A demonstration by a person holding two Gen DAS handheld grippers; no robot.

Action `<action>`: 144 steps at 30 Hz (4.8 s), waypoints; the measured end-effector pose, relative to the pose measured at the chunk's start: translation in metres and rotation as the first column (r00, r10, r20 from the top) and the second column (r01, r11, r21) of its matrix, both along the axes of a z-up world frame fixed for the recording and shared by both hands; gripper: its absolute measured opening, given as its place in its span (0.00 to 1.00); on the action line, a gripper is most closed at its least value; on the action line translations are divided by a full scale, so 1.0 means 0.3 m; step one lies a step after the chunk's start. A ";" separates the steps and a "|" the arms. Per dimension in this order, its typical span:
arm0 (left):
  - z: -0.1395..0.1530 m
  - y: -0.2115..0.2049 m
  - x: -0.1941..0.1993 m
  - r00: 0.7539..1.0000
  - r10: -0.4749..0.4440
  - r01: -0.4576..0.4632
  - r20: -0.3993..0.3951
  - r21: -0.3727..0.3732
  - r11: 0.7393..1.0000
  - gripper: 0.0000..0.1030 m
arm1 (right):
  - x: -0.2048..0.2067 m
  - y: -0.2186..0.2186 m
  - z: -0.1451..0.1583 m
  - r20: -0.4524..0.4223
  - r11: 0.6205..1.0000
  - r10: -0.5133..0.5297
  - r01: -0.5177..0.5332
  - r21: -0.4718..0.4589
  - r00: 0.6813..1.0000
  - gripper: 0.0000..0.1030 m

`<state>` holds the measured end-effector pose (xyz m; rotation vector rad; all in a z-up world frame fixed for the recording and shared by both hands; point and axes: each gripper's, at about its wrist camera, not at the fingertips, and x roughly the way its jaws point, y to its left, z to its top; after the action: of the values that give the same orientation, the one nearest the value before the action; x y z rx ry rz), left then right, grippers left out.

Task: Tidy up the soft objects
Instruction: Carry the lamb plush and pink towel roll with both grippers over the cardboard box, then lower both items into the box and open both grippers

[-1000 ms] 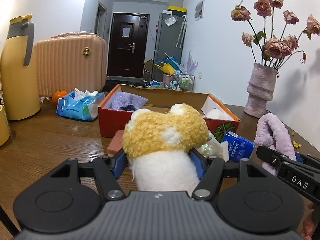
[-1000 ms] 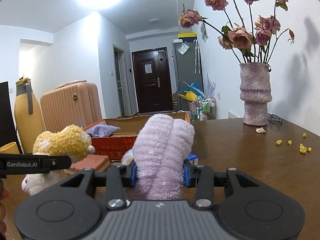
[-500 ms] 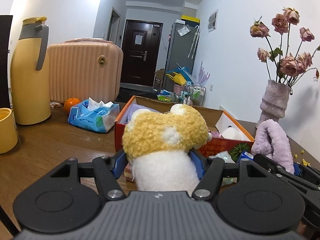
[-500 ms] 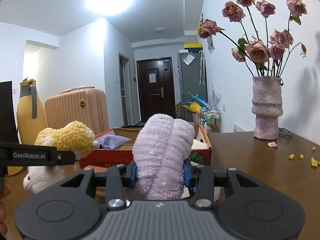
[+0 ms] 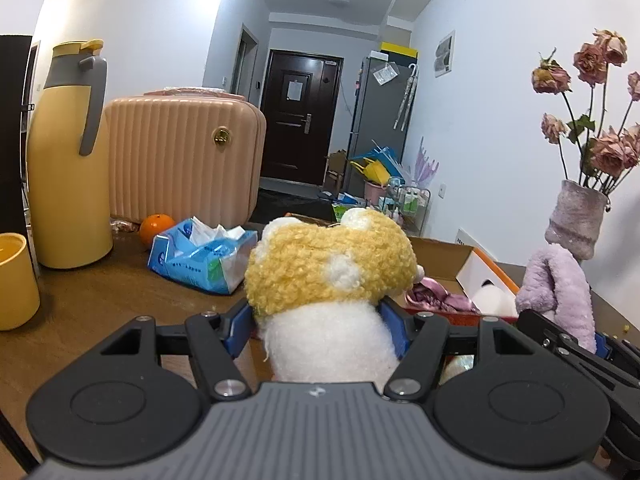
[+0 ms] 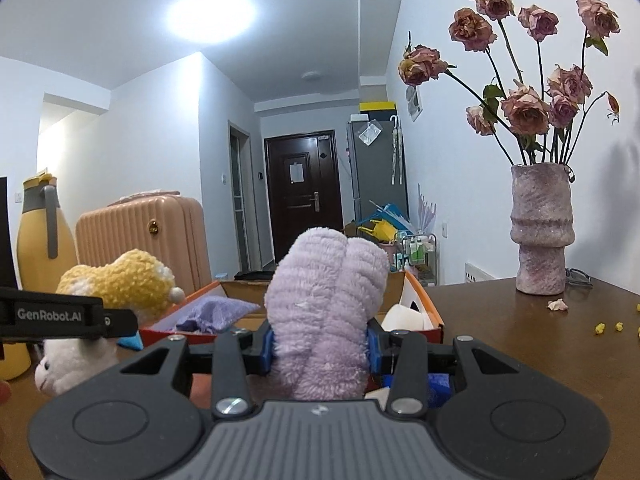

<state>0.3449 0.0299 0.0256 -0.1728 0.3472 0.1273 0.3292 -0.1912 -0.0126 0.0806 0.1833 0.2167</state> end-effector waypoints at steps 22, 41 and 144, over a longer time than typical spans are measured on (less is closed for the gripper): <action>0.021 0.042 0.194 0.999 0.051 -0.050 0.014 -0.018 0.999 0.64 | 0.166 0.051 0.026 0.043 1.000 -0.007 0.006 0.030 0.999 0.39; 0.011 0.023 0.341 0.999 0.044 -0.044 0.014 -0.003 0.999 0.64 | 0.322 0.050 0.033 0.029 0.998 -0.042 0.040 0.055 0.999 0.39; -0.089 -0.022 0.497 0.996 0.091 -0.088 -0.013 0.173 0.981 1.00 | 0.571 0.109 -0.071 -0.133 0.994 -0.091 0.082 -0.074 0.987 0.94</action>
<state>0.4939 0.0232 -0.0012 -0.0153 0.3477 0.2476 0.5004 -0.1586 -0.0339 0.0351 0.3221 0.1183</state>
